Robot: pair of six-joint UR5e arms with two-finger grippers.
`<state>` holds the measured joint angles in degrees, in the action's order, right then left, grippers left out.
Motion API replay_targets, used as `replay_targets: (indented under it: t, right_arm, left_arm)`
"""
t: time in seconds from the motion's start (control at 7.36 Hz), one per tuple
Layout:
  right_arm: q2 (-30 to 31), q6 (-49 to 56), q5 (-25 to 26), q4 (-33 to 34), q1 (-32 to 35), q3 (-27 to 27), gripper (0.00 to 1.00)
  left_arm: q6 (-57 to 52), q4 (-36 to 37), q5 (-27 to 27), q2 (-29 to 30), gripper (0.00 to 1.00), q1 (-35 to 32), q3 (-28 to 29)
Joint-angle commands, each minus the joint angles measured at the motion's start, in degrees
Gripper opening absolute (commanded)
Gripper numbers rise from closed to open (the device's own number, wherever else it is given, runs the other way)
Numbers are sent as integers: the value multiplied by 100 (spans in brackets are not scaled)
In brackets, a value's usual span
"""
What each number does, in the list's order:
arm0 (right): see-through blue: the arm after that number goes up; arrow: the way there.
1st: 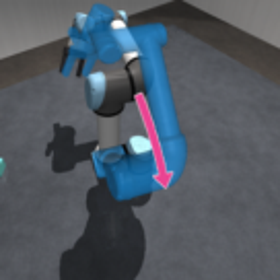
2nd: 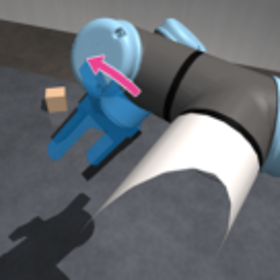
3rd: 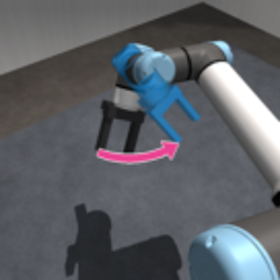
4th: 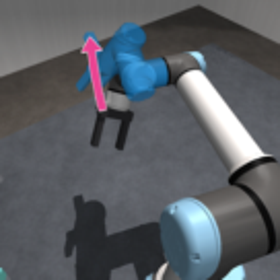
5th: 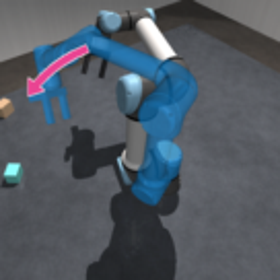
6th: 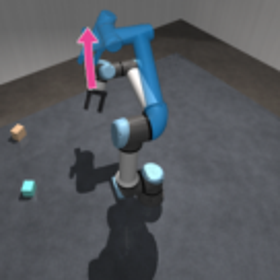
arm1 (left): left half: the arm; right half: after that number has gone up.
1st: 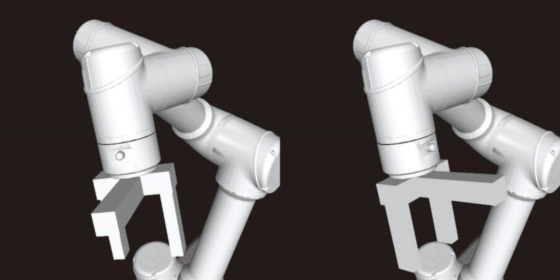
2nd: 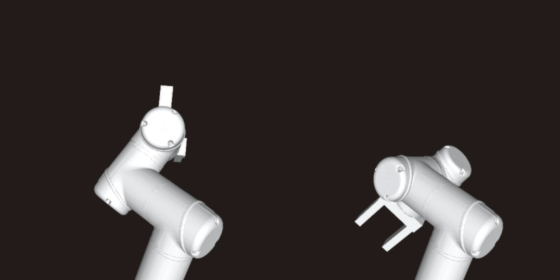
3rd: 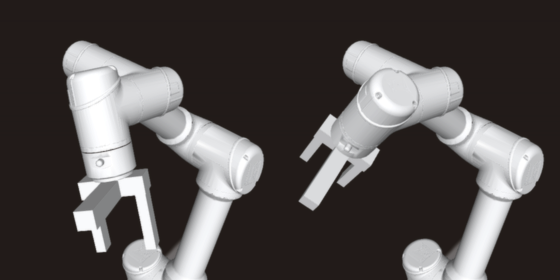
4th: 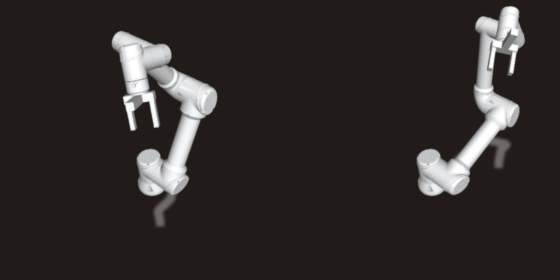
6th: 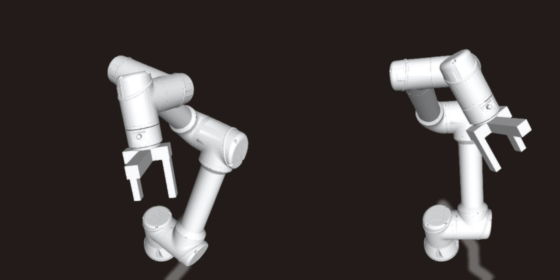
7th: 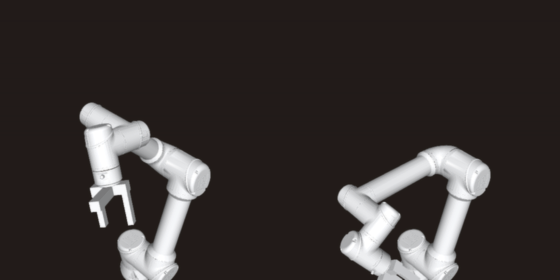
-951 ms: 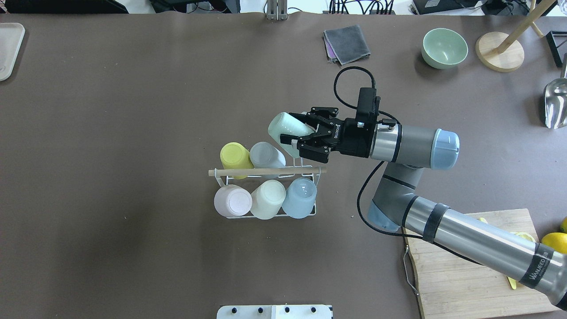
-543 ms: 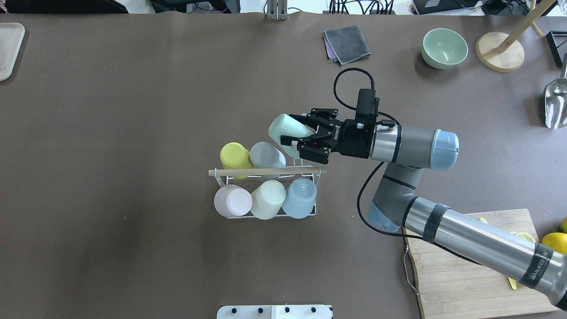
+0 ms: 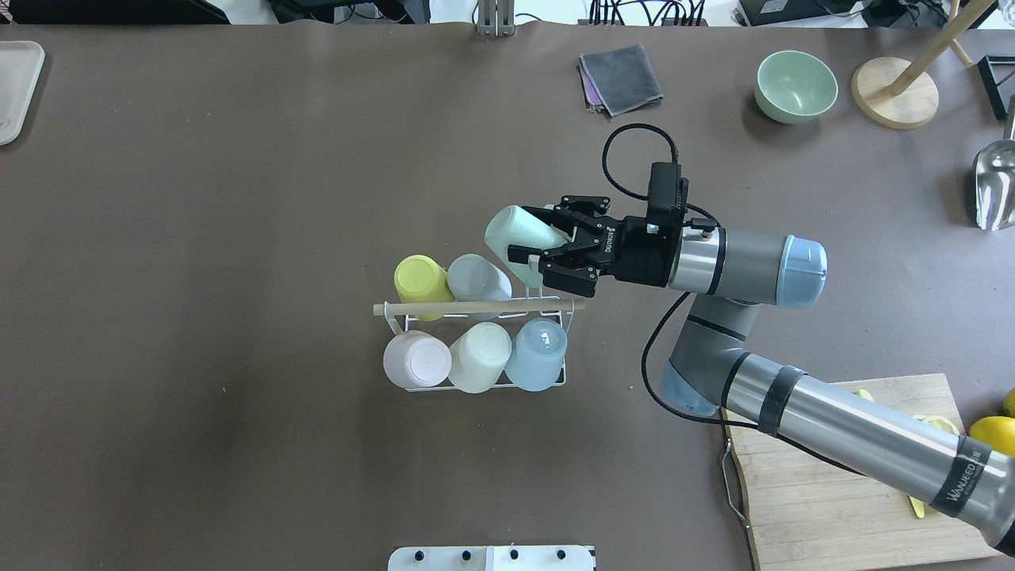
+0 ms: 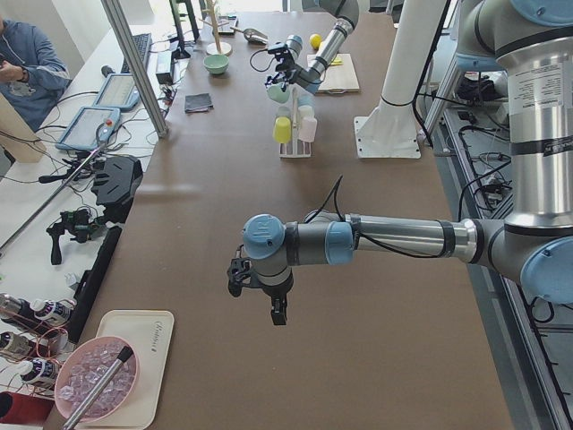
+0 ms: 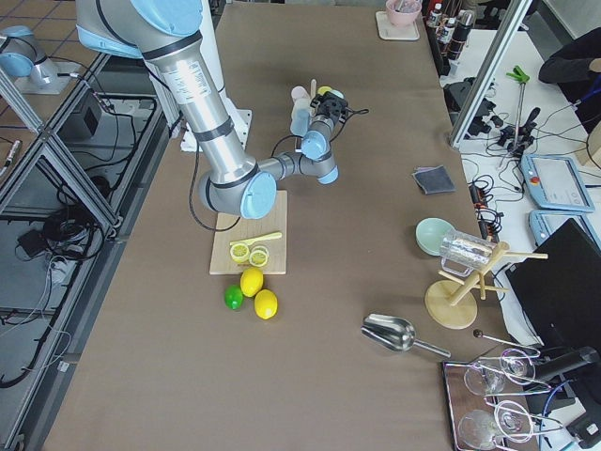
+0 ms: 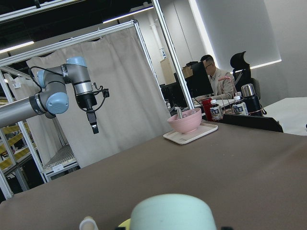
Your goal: Place cup on cup holder
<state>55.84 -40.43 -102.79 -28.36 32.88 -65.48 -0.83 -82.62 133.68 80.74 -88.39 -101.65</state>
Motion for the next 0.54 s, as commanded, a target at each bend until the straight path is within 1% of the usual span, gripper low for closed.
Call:
replay_targets:
  t: [0.0,0.14,0.27,0.41]
  right_arm:
    - [67,-17,13,-100,8,9,0]
    - [102,-96,22,-109,8,9,47]
    - [111,-97,22,-117,17,1,99]
    - [111,-97,31,-266,43,-8,100]
  left_arm:
    - [21,0,-227,47,98,23,-48]
    - [21,-9,-298,56,98,23,-74]
    - [30,-17,-272,82,98,23,-92]
    - [30,-18,-272,83,98,23,-118]
